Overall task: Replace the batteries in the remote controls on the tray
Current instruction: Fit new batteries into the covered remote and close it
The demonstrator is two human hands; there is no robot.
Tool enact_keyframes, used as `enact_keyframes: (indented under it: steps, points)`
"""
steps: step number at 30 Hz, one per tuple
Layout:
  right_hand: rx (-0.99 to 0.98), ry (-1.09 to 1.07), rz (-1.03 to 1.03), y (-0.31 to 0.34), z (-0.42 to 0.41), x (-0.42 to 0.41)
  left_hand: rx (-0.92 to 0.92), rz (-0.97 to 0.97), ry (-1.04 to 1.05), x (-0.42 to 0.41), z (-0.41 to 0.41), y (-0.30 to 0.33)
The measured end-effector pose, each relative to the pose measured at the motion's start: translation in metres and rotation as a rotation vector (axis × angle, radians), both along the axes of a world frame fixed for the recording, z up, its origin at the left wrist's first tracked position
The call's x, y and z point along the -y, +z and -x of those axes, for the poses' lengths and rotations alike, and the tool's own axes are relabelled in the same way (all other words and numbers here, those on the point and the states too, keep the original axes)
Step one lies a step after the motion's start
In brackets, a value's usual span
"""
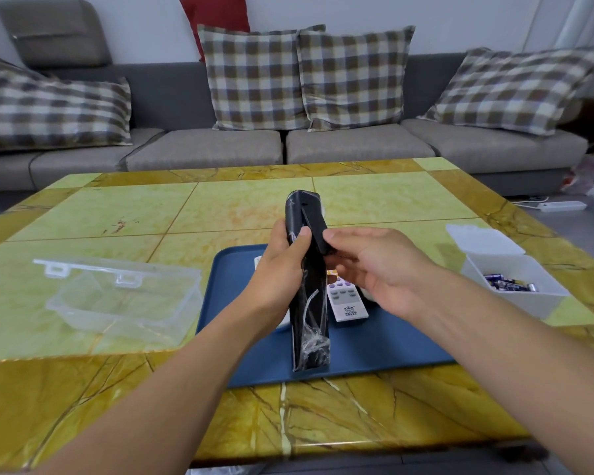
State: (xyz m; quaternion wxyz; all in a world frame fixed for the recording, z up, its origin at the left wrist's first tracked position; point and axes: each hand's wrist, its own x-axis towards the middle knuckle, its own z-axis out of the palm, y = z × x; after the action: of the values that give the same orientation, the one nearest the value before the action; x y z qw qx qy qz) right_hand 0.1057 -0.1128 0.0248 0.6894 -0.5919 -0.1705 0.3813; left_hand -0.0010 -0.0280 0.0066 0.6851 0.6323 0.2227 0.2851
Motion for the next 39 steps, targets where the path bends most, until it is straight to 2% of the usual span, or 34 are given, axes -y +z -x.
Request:
enact_keyframes:
  steps: [6,10,17,23,28,33,39]
  points:
    - [-0.101,0.005,-0.073,0.006,-0.001,0.002,0.007,-0.090,-0.048,0.003,0.002,-0.001]
    - [-0.120,0.049,-0.047,0.006,-0.001,0.004,0.058,-0.021,-0.052,0.003,0.002,-0.001]
    - [-0.105,0.052,-0.048,0.002,0.000,0.006,0.063,-0.041,-0.110,-0.001,0.002,-0.001]
    - [-0.068,0.032,-0.057,0.001,0.001,0.003,0.115,0.025,-0.115,-0.002,0.000,-0.003]
    - [-0.049,0.006,-0.047,0.000,0.001,0.002,0.087,-0.036,-0.114,-0.004,0.001,-0.004]
    - [-0.062,-0.030,-0.047,0.001,0.001,0.003,0.021,-0.223,-0.136,-0.006,0.003,-0.005]
    - [-0.034,-0.013,-0.031,0.005,-0.001,0.006,-0.014,-0.299,-0.187,-0.009,0.007,-0.007]
